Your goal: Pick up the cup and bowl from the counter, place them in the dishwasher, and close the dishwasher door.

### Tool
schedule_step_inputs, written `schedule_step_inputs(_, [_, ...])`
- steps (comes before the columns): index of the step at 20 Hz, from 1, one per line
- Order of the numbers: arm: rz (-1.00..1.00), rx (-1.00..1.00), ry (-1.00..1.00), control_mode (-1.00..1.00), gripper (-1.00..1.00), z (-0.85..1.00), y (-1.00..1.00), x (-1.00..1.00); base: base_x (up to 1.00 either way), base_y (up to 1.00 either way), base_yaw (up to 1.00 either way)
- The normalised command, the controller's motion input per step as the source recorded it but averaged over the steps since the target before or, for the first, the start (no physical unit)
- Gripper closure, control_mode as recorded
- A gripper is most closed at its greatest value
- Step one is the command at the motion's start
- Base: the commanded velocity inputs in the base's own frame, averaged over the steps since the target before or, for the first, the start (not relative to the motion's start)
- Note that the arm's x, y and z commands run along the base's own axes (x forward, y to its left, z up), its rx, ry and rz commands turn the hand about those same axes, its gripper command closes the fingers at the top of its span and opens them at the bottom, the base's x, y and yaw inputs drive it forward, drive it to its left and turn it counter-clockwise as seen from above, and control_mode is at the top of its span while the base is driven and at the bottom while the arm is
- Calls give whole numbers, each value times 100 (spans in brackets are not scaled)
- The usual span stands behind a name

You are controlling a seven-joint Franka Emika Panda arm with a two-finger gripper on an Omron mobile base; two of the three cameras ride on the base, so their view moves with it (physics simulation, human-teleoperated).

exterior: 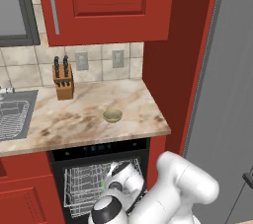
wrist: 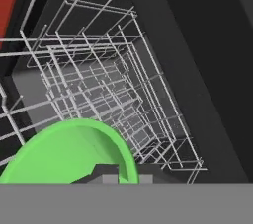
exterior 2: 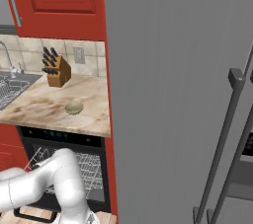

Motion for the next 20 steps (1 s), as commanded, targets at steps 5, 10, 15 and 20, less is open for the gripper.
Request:
schedule_step_inputs(5, [11,0,4,-100,-100,-61,13,33,0,0,0])
schedule_step_inputs(10, [10,0,2,-100,-100,-50,1,30,0,0,0])
schedule_step_inputs(15, [5,0,0,-100,-100,0,0,12,0,0,0])
schedule_step_inputs(20, [0,2,-1,-100,-100,20,26,-1,0,0,0])
